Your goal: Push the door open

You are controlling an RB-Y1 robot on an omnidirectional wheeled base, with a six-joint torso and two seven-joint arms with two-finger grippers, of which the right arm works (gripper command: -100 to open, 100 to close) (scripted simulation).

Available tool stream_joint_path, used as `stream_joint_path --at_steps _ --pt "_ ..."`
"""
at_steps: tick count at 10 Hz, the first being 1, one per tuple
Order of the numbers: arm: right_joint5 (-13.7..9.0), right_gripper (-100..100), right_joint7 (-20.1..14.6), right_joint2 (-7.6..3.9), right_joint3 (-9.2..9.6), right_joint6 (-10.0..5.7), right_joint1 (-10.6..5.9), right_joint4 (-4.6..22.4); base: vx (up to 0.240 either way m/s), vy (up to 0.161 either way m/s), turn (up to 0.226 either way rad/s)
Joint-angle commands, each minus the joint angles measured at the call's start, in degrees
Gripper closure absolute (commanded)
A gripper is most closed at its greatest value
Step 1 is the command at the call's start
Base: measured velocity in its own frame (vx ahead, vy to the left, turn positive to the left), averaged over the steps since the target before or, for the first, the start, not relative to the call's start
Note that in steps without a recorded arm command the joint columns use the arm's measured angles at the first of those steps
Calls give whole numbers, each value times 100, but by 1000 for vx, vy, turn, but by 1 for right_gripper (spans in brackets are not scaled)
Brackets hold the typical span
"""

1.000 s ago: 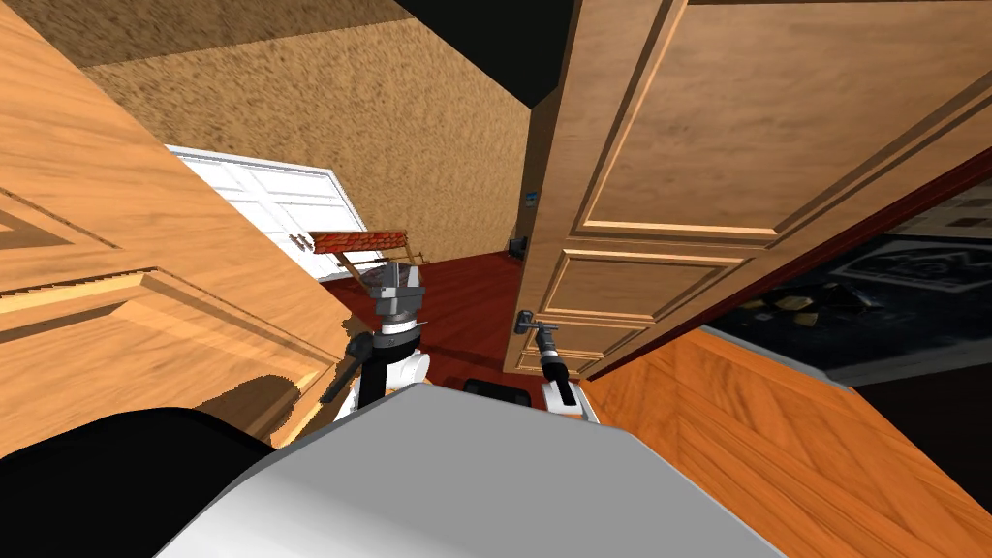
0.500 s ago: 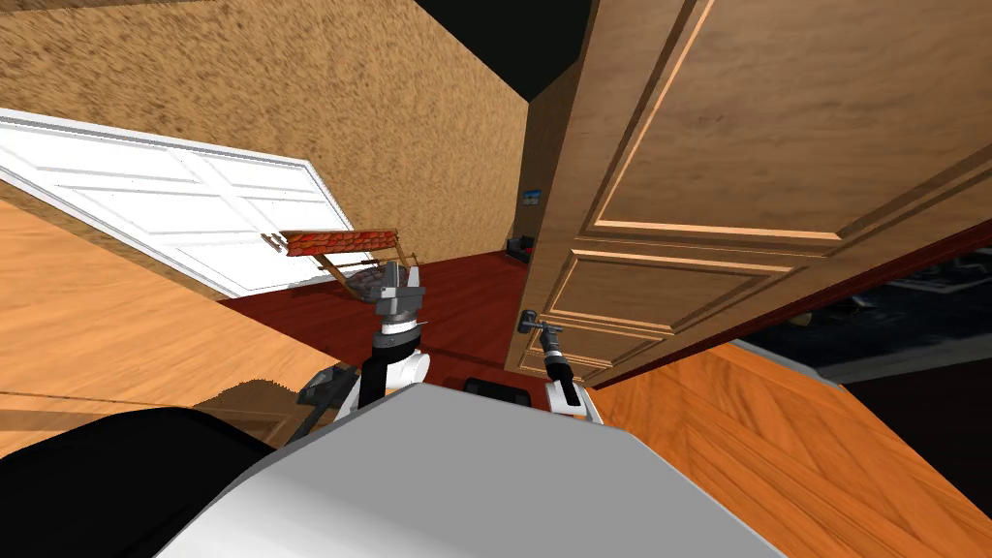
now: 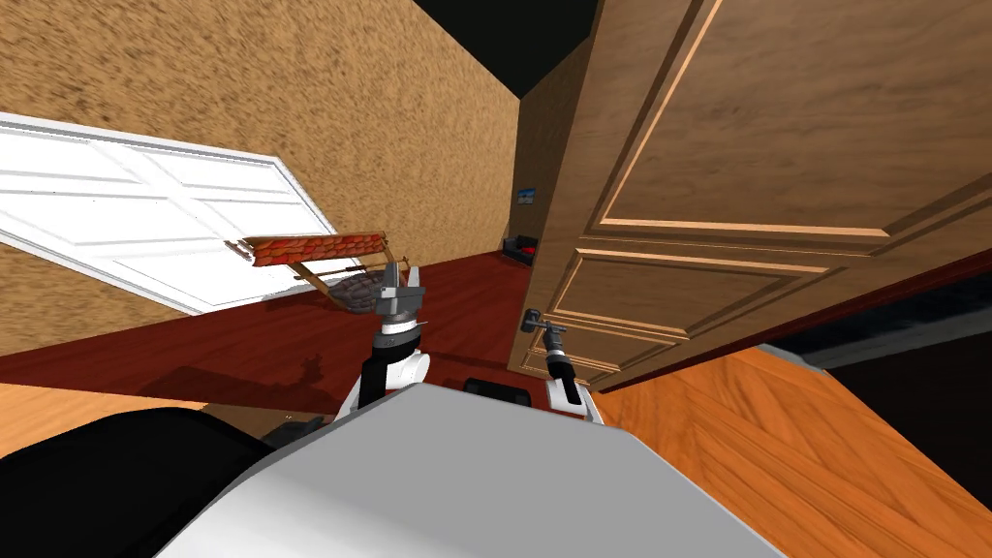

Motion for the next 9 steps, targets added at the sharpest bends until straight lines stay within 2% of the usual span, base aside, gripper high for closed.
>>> stream_joint_path --at_steps 1,2,5,6,9 --pt "0 100 0 0 0 0 0 0 54 54 -45" --pt "-17 100 9 -109 -35 -8 17 -22 113 -28 -89" --pt "-37 100 17 -224 -57 -14 46 -46 154 -12 -85" --pt "-52 100 23 -277 -73 -18 67 -63 203 19 -224" --pt "-85 100 37 -308 -108 -28 114 -101 217 77 -145"
